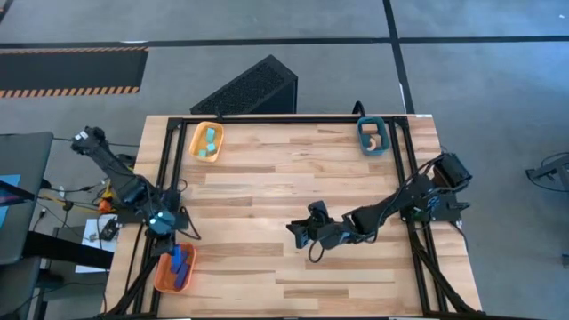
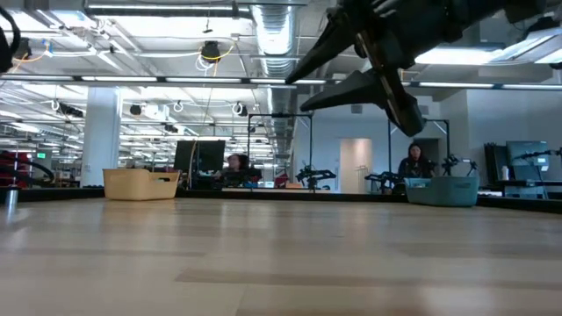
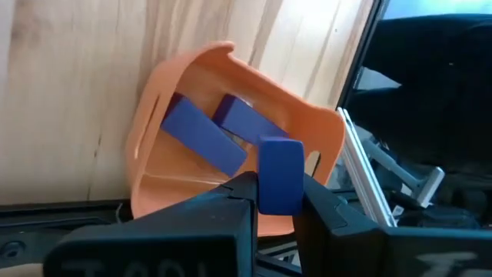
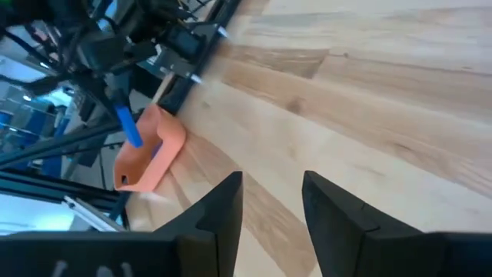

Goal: Sort & place blocks by color
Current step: Put the blue block into the orange bin, then return to Home Position

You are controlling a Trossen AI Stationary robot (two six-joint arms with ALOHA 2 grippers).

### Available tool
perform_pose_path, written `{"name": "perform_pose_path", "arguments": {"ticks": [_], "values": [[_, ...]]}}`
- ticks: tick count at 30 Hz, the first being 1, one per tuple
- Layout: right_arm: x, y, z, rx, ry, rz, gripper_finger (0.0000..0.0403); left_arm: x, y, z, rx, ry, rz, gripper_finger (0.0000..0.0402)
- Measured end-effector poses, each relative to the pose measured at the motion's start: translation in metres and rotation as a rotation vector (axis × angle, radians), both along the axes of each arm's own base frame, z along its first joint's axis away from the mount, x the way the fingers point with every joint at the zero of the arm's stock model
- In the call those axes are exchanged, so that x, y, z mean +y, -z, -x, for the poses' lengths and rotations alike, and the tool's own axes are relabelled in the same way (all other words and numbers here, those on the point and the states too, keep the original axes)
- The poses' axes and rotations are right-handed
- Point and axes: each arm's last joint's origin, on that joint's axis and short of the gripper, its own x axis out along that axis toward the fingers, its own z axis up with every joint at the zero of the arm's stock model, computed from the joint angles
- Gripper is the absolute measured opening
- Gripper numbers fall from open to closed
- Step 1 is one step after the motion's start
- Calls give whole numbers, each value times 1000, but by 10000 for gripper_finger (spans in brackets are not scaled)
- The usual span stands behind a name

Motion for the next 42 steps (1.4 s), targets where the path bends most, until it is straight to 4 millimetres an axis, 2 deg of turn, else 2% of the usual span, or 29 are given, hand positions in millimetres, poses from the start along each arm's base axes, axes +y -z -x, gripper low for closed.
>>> {"name": "perform_pose_path", "arguments": {"ticks": [10,16,21,25,29,31,34,39,42], "values": [[-11,-1,-5,-5,16,-16,154,-8,1,4,-4,-2,2,26],[-12,0,-5,6,18,-33,154,-15,7,5,4,13,-66,29],[-13,-3,-1,31,1,-27,154,-19,12,4,29,26,-107,72],[-15,-23,9,41,-51,30,151,-17,10,2,17,1,-126,122],[-24,-49,32,118,-100,155,136,-11,-4,-2,-59,-86,-128,145],[-35,-63,44,160,-118,229,123,-5,-14,-4,-111,-154,-140,147],[-53,-86,56,160,-191,378,101,4,-33,-10,-282,-284,-186,143],[-80,-127,65,-39,-426,557,53,26,-53,-27,-541,-534,-386,122],[-99,-134,64,-168,-521,610,21,37,-57,-43,-639,-631,-435,102]]}}
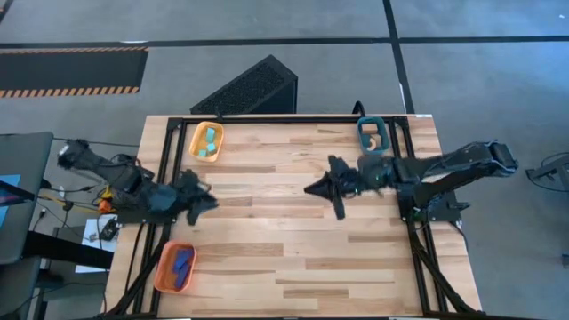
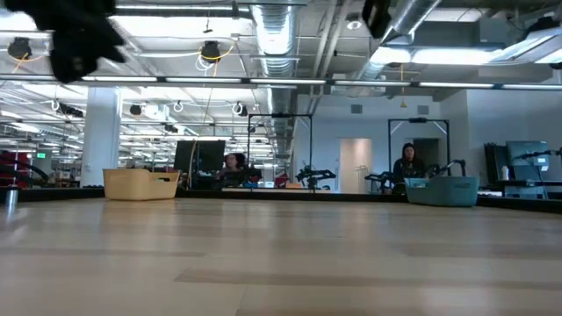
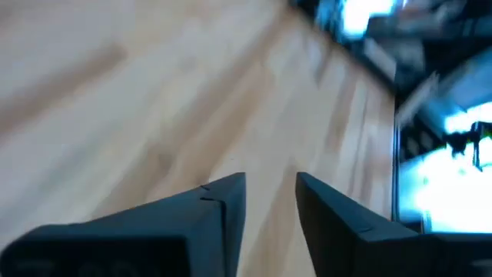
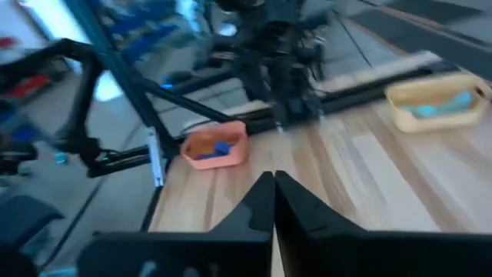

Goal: Sort & place blocks by color
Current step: Return to Home Position

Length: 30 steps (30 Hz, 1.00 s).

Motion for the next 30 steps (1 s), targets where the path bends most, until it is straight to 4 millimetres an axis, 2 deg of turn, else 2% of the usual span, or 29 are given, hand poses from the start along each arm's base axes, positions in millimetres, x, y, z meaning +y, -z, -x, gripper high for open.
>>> {"name": "perform_pose_path", "arguments": {"ticks": [3,8,11,14,18,21,25,28,30], "values": [[-25,14,0,-62,-58,3,6,10,-6,-18,-107,-59,-74,76],[-60,30,6,-195,-98,-32,17,24,-17,-53,-254,-57,-287,15],[-70,32,13,-210,-135,-46,7,31,-21,-71,-325,-13,-364,5],[-73,21,24,-242,-170,-32,5,40,-25,-80,-380,-10,-427,4],[-74,12,43,-224,-161,19,5,54,-36,-77,-448,-61,-564,1],[-75,5,61,-203,-100,46,3,65,-45,-66,-472,-78,-647,0],[-71,-4,83,-205,-15,98,4,79,-48,-45,-414,-95,-722,0],[-67,-3,90,-160,91,176,3,93,-49,-28,-322,-285,-766,0],[-66,6,92,-68,133,199,7,102,-51,-20,-279,-401,-808,0]]}}
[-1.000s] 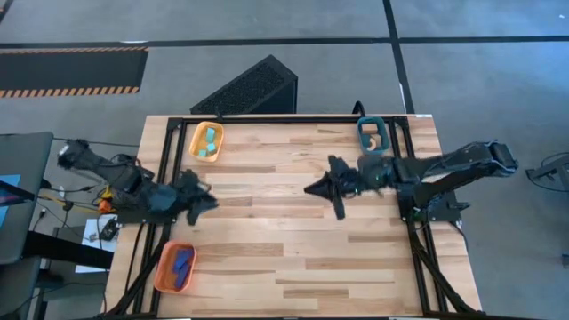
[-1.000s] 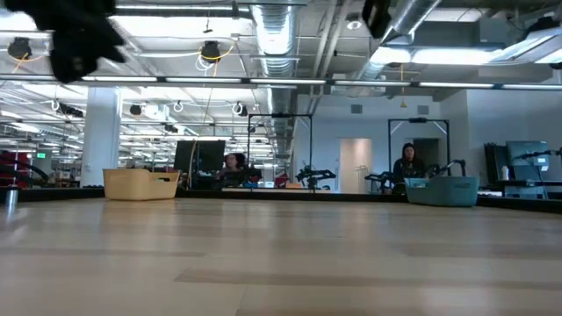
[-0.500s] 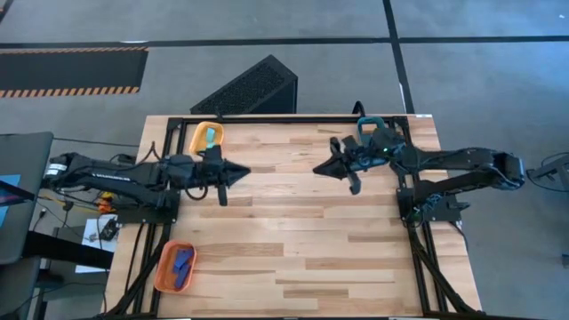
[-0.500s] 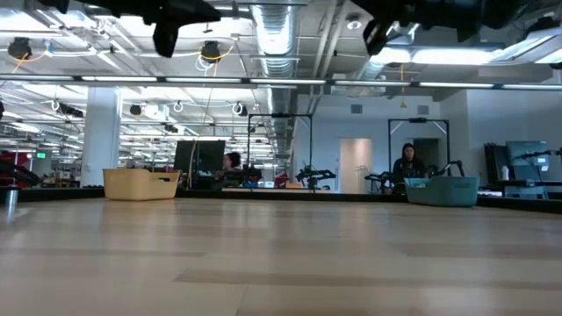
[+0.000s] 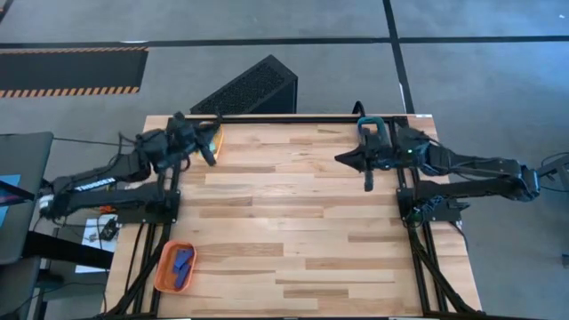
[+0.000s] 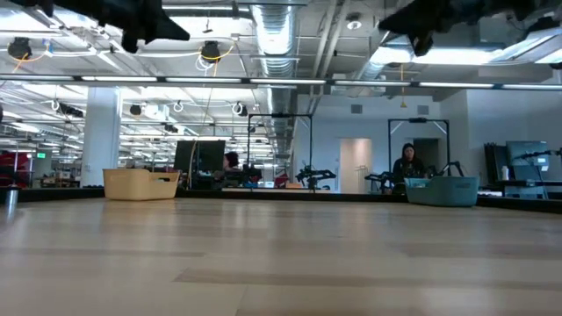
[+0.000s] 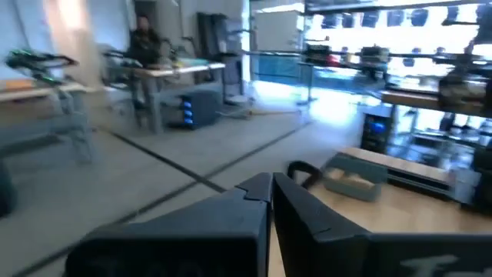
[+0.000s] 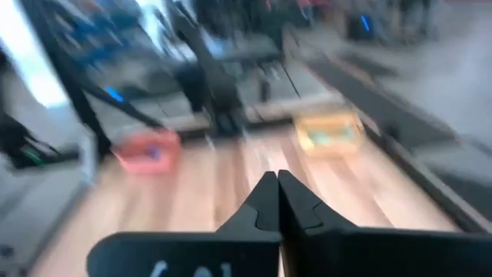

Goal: Sort & place blocks by color
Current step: Return to Home Position

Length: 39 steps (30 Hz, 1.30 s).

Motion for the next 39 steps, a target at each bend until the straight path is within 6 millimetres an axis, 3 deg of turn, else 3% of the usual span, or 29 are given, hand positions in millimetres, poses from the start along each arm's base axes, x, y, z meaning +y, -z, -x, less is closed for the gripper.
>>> {"name": "perform_pose_path", "arguments": {"ticks": [2,8,13,15,22,26,39], "values": [[2,7,2,64,28,-8,11,8,-2,5,-4,-8,-28,0],[20,-3,3,-15,-75,124,3,19,-7,14,-10,253,-109,0],[34,-15,17,-99,-155,202,3,13,-10,28,0,314,-198,0],[36,-13,21,-133,-164,206,3,9,-2,31,-23,364,-220,0],[36,29,26,-305,-127,138,3,1,51,41,-184,378,-147,0],[36,48,31,-304,-128,125,2,-4,58,48,-205,364,-169,0],[37,73,62,-458,-140,157,4,-24,68,71,-187,412,-155,0]]}}
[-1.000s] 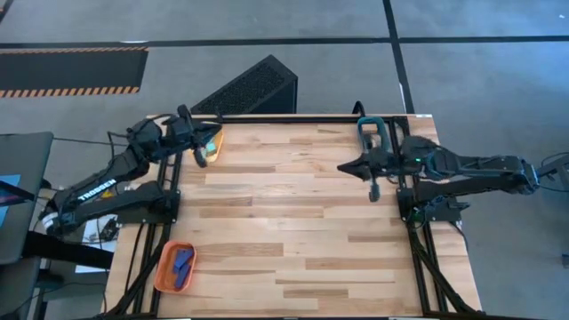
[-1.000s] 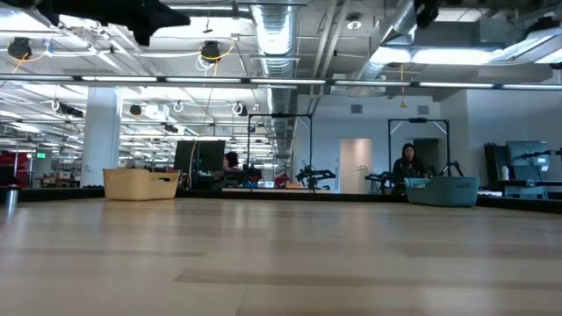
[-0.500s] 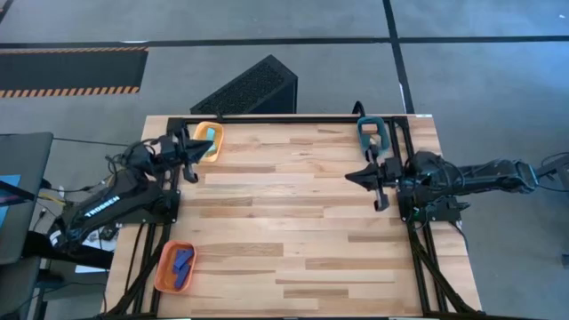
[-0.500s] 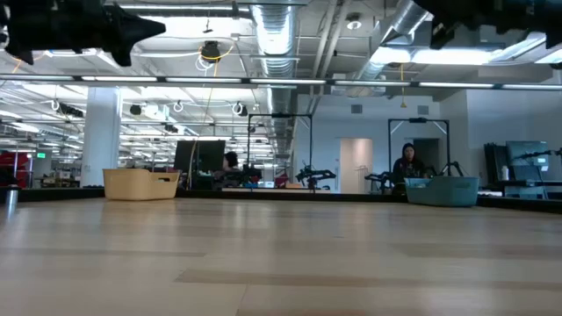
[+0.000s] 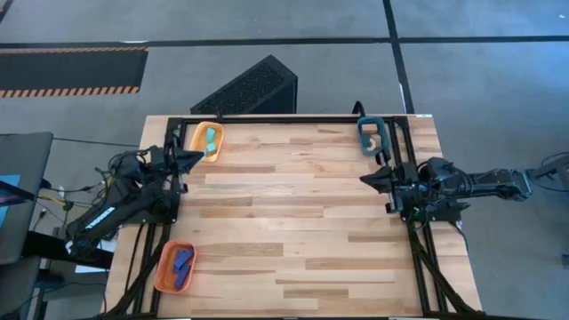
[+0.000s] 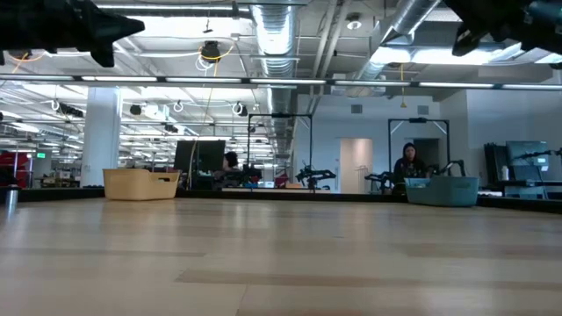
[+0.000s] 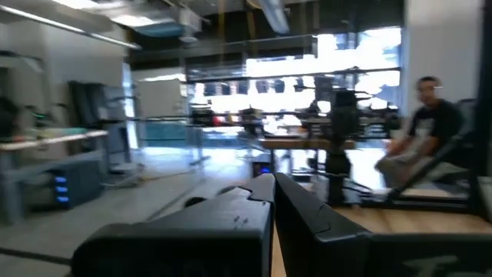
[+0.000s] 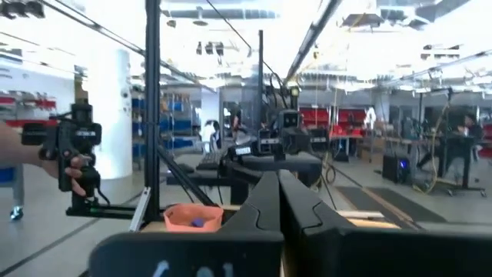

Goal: Sort & place blocks by color
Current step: Return to Home Position

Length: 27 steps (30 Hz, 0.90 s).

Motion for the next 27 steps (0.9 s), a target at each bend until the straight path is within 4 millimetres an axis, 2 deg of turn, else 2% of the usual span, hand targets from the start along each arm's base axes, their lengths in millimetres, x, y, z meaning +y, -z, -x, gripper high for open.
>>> {"name": "perform_pose_path", "arguments": {"ticks": [4,12,22,27], "values": [[-1,13,3,-37,3,-10,6,-2,3,-2,38,105,-5,0],[-1,40,1,23,-26,-98,4,-2,9,-3,89,95,-69,0],[-1,47,-1,97,-14,-79,7,-1,15,-4,147,106,-89,0],[-1,48,-1,105,-14,-78,9,5,34,-12,20,119,-53,0]]}}
